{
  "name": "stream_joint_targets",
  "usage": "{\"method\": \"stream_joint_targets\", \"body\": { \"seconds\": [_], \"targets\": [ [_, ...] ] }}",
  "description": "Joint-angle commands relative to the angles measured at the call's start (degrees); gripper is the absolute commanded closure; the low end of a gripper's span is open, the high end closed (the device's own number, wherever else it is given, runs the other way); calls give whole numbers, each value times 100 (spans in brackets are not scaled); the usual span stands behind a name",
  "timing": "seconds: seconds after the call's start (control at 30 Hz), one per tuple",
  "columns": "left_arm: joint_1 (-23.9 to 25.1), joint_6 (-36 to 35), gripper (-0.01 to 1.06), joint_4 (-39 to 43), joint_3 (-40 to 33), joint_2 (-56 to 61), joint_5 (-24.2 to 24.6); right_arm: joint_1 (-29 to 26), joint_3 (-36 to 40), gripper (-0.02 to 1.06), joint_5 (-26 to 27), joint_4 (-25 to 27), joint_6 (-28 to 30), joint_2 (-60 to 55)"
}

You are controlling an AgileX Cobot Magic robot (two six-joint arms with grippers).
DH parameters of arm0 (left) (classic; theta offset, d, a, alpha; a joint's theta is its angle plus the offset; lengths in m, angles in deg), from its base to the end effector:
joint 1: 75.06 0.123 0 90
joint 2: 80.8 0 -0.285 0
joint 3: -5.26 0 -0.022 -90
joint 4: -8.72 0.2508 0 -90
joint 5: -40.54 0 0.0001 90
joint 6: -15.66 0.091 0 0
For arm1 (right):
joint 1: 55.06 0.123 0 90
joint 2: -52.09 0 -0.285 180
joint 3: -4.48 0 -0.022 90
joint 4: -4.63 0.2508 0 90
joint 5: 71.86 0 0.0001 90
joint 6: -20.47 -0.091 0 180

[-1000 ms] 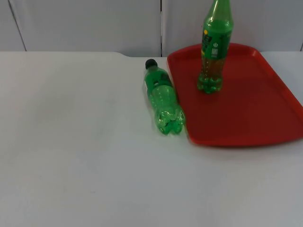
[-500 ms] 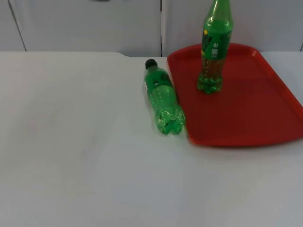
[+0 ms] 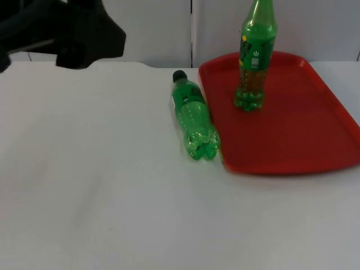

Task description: Place the bottle upright on the tray.

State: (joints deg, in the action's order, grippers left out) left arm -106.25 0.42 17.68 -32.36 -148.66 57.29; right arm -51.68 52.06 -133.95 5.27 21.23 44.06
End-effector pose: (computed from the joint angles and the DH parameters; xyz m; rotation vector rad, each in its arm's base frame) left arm 0.1879 -0.1090 0.2929 0.4304 2.1049 -0.3402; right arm -0.0072 0.0005 0.2802 -0.0750 2.0531 0.0418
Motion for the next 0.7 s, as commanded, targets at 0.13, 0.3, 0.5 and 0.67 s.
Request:
{"method": "stream_joint_targets", "body": {
  "seconds": [0.13, 0.3, 0.5, 0.67],
  "targets": [
    [-15, -7, 0, -100, -226, 554, 172, -37, 9, 0, 40, 13, 17, 25],
    [-15, -7, 0, -100, -649, 1369, 247, -37, 9, 0, 40, 13, 17, 25],
    [-15, -7, 0, -85, -915, 2287, 616, -37, 9, 0, 40, 13, 17, 25],
    [-15, 95, 0, -72, -990, 3144, 1210, -37, 9, 0, 40, 13, 17, 25]
  ]
}}
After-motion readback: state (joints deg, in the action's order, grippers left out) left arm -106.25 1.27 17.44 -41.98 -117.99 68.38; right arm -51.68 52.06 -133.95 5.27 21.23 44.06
